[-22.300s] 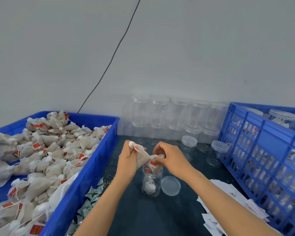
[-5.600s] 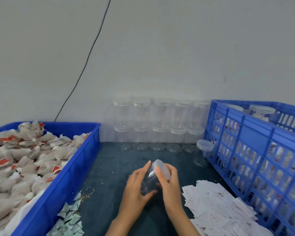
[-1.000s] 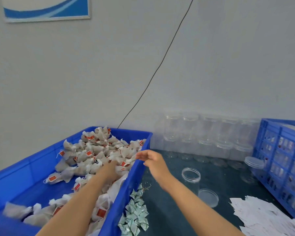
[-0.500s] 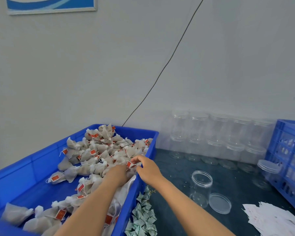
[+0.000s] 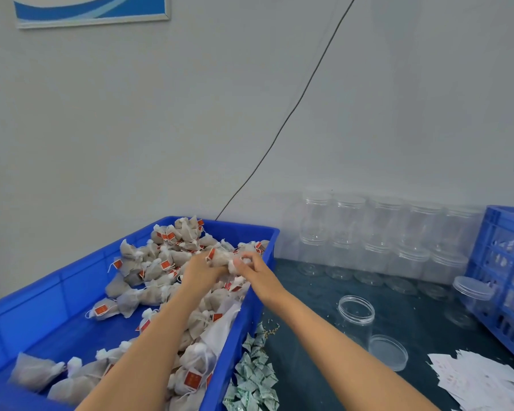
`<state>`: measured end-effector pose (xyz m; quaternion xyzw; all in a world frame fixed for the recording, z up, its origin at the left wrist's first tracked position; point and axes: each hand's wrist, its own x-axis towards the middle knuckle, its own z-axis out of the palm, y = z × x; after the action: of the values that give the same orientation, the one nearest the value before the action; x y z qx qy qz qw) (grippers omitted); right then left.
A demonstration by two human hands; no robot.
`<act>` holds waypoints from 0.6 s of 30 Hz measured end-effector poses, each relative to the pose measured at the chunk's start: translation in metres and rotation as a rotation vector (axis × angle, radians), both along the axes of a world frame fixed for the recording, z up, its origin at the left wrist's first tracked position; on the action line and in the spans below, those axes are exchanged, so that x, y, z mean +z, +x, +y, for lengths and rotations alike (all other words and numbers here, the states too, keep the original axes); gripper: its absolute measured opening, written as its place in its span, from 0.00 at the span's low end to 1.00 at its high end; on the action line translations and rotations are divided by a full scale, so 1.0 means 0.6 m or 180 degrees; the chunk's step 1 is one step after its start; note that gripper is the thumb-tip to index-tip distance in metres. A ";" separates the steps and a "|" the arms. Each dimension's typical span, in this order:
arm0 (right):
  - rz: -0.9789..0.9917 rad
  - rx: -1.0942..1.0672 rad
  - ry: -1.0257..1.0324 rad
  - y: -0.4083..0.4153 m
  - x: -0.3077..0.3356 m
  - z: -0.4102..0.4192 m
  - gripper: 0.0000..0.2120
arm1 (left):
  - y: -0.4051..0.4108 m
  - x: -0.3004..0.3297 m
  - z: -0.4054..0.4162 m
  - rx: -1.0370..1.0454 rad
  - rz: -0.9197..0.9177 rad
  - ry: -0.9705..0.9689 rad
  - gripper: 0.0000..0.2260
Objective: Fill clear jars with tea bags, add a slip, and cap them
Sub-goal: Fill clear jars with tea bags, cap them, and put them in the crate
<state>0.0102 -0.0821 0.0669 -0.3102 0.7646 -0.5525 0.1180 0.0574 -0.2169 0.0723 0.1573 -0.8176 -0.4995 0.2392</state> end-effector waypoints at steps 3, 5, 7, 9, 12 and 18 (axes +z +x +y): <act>0.0021 0.0091 0.0024 -0.006 0.009 -0.014 0.28 | 0.003 0.002 0.008 -0.0108 0.0292 -0.0595 0.05; 0.0011 0.0175 0.0054 -0.007 0.009 -0.025 0.30 | 0.003 0.001 0.009 -0.0123 0.0411 -0.0705 0.09; -0.0138 0.0164 -0.0059 -0.010 0.009 -0.034 0.28 | 0.002 -0.002 0.002 -0.0415 0.0475 -0.0500 0.19; -0.0185 0.0027 -0.0201 -0.017 0.008 -0.040 0.24 | 0.000 -0.002 -0.011 -0.0854 0.0396 -0.0089 0.30; -0.0050 -0.0299 -0.0222 -0.025 -0.002 -0.047 0.20 | -0.006 -0.004 -0.032 -0.0872 0.0292 0.0257 0.31; 0.0729 -0.0764 0.0382 -0.013 -0.032 -0.060 0.26 | -0.002 -0.055 -0.076 0.0698 -0.1026 -0.1431 0.21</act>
<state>0.0027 -0.1181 0.0476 -0.2700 0.8362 -0.4770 -0.0183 0.0560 -0.2627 0.0395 0.2650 -0.9133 -0.2457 0.1877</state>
